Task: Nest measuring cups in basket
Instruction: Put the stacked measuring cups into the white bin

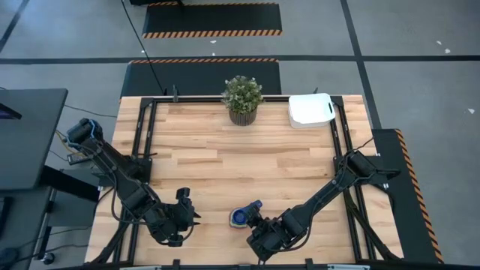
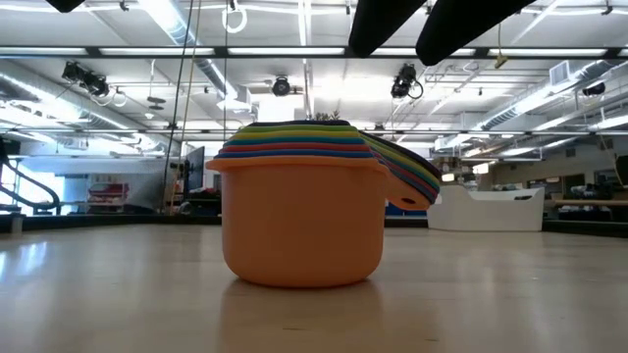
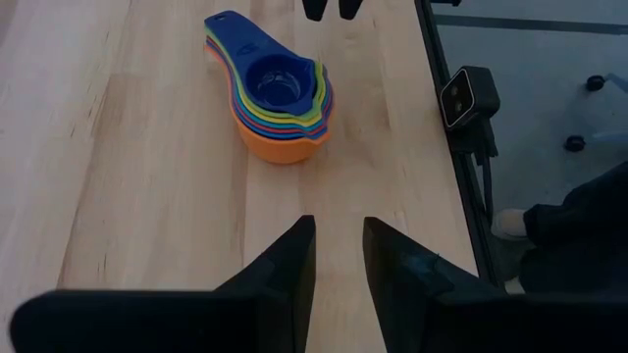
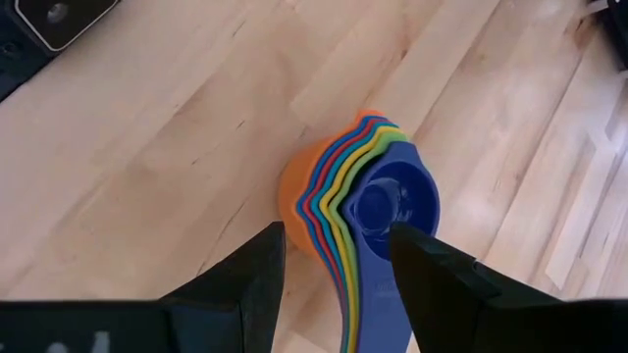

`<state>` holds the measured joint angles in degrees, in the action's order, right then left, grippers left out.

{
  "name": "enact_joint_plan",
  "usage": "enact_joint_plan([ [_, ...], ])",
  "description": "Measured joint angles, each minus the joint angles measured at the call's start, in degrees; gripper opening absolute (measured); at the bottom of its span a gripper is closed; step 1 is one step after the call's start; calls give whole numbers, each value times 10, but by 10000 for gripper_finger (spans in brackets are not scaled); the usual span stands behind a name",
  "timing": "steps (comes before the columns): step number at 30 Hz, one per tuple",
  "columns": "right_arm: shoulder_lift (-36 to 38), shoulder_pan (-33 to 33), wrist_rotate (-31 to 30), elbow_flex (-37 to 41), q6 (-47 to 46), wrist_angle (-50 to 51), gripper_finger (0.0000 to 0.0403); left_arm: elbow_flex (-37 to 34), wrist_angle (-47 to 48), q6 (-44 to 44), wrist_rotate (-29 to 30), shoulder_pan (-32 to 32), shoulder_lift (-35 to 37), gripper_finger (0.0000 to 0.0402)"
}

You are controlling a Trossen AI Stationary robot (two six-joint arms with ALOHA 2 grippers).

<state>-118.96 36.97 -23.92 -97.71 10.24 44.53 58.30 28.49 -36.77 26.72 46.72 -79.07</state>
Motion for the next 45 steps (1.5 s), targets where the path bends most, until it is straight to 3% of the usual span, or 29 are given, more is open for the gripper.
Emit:
enact_joint_plan([
  [18, -1, 0, 9, 32, 6, -31, 190, 0, -2, 0, 0, 0, 0, 96],
  [26, -1, 8, -63, 38, 84, -49, 190, 0, -10, 0, 0, 0, 0, 96],
  [32, -1, 8, -65, 38, 128, -49, 192, 0, -9, 0, 0, 0, 0, 96],
  [45, -1, 10, -62, 39, 171, -56, 302, 0, -9, 0, 0, 0, 0, 96],
])
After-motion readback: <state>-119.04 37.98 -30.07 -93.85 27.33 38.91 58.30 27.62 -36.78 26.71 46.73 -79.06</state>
